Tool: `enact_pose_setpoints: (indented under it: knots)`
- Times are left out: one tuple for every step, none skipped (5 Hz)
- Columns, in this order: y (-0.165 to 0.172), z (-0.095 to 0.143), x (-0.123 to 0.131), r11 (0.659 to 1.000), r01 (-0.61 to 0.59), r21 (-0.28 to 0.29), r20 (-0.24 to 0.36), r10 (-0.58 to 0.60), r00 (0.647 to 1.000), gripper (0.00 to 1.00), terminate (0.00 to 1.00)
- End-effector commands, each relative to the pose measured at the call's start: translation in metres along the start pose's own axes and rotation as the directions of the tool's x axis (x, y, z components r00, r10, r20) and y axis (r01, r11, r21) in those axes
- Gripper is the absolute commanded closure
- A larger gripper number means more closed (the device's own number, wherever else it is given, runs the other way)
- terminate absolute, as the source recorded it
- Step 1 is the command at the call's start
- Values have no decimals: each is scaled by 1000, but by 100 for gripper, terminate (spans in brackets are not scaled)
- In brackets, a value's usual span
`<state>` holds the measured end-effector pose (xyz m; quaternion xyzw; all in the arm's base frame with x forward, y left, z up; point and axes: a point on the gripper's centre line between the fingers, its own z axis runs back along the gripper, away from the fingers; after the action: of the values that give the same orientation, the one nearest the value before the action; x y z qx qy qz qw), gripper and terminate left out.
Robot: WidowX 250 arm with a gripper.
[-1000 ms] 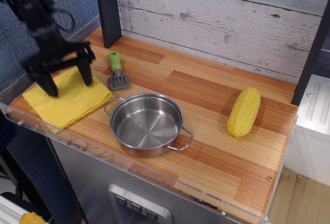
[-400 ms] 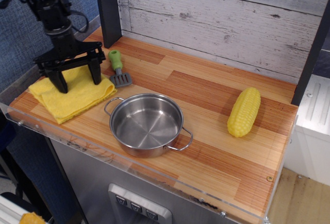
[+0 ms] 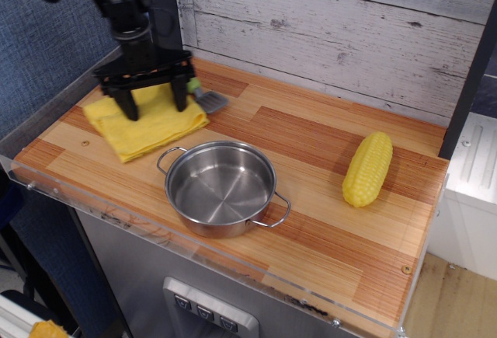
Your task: Put the yellow cloth behind the pot.
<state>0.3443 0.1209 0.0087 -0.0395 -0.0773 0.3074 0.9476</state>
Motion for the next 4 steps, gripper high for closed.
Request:
enact_pose_setpoints:
  knots:
    - [-67,-17,-45,986,159,-49,-58,-162,985,0,0]
    - [-92,-21,-59,972,227,-68,-73,-231,970,0,0]
    - [-114,-22,-71,953,291,-82,-78,-298,951,0,0]
    - [-126,-24,-83,934,346,-85,-84,-353,932,0,0]
